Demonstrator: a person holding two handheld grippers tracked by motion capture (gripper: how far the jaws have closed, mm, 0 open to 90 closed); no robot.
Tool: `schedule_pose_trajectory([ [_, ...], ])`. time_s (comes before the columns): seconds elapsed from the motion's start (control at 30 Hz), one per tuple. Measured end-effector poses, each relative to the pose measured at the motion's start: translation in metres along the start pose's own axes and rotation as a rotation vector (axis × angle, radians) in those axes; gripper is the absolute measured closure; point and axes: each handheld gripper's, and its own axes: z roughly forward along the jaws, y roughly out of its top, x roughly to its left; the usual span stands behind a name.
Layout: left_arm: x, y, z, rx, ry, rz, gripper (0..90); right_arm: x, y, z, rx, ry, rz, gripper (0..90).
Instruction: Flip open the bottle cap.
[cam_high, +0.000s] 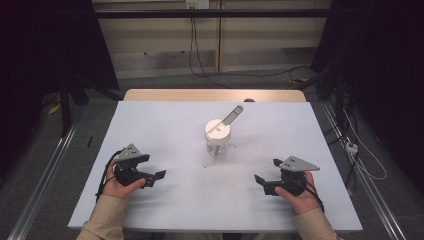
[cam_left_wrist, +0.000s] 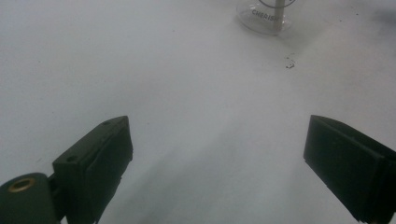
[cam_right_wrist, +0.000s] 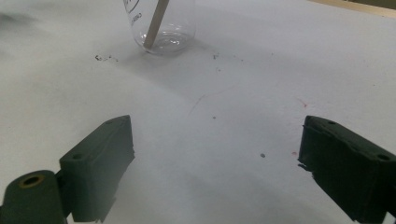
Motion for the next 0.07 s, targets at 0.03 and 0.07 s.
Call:
schedule_pose_trajectory([
  [0.03, 0.0001, -0.0008, -0.0003, 0.005, 0.005, 0.000, 6.9, 0.0001, -0.0001, 0.0003, 0.001, 0.001, 0.001, 9.8],
  [0.07, 0.0001, -0.0016, -0.0002, 0.002, 0.010, 0.002, 6.6, 0.0000, -0.0004, 0.0006, 0.002, 0.000, 0.000, 9.8],
])
